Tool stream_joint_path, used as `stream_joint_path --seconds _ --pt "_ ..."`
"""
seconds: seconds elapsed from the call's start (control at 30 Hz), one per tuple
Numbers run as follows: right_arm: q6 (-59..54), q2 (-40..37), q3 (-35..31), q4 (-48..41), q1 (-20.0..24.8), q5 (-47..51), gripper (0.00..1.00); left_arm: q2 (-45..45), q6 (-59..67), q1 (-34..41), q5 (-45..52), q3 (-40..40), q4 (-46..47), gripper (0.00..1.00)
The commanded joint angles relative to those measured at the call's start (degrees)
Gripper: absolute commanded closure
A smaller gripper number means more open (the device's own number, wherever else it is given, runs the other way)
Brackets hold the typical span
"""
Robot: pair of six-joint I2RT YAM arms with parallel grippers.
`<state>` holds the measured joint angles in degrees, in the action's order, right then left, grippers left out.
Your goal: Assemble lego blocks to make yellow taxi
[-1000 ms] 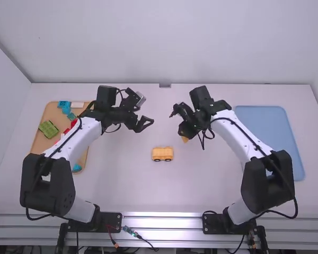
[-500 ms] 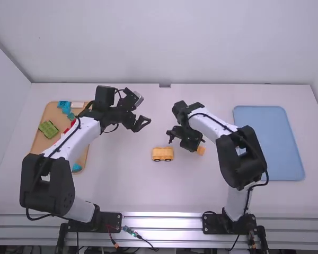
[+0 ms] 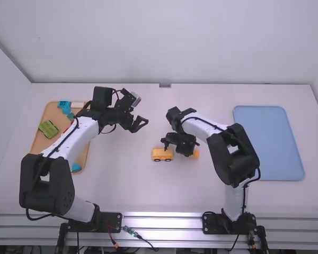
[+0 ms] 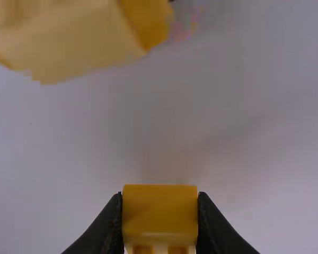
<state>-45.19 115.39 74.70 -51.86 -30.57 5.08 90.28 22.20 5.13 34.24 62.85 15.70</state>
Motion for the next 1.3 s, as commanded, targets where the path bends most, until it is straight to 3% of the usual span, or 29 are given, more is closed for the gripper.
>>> stream_joint_path --seconds 0.0,0.23,0.27,0.33,0.4,0.57,0.77,1.0,1.13,1.27 --pt "0.4 0.9 -1.7 0.5 0.2 -1.8 0.96 -0.1 0.8 -0.2 0.6 0.9 0.1 0.01" --pt "-0.1 0.9 -2.5 0.9 -0.3 -1.8 0.85 -0.1 0.8 -0.2 0.7 0.9 0.4 0.01" --pt "0.0 0.9 -2.5 1.1 -0.1 -1.7 0.69 -0.1 0.8 -0.3 0.8 0.9 0.6 0.01" --pt "0.0 0.9 -2.5 1.6 -0.3 -1.6 0.55 -0.1 0.8 -0.5 0.7 0.9 0.8 0.01" --pt "0.0 0.9 -2.5 2.0 -0.2 -1.7 0.35 -0.1 0.8 -0.3 0.6 0.9 0.8 0.01" --pt "0.4 0.9 -2.2 2.3 -0.2 0.5 0.0 -0.1 0.8 -0.2 0.6 0.9 0.8 0.01" --pt "0.3 0.0 0.8 3.9 -0.2 0.2 0.0 -0.1 0.7 -0.2 0.6 0.9 0.8 0.01" --pt "-1.2 -10.8 0.7 5.5 1.5 -8.0 0.0 -0.1 -0.2 0.0 0.6 0.9 0.6 0.01" --pt "-5.1 -19.6 -3.3 7.8 4.2 -16.0 0.01 -0.1 4.8 0.0 1.2 0.9 2.3 0.01" --pt "-11.0 -27.7 -12.7 15.1 8.9 -26.5 0.0 -0.1 19.4 0.0 7.8 0.5 6.7 0.01"
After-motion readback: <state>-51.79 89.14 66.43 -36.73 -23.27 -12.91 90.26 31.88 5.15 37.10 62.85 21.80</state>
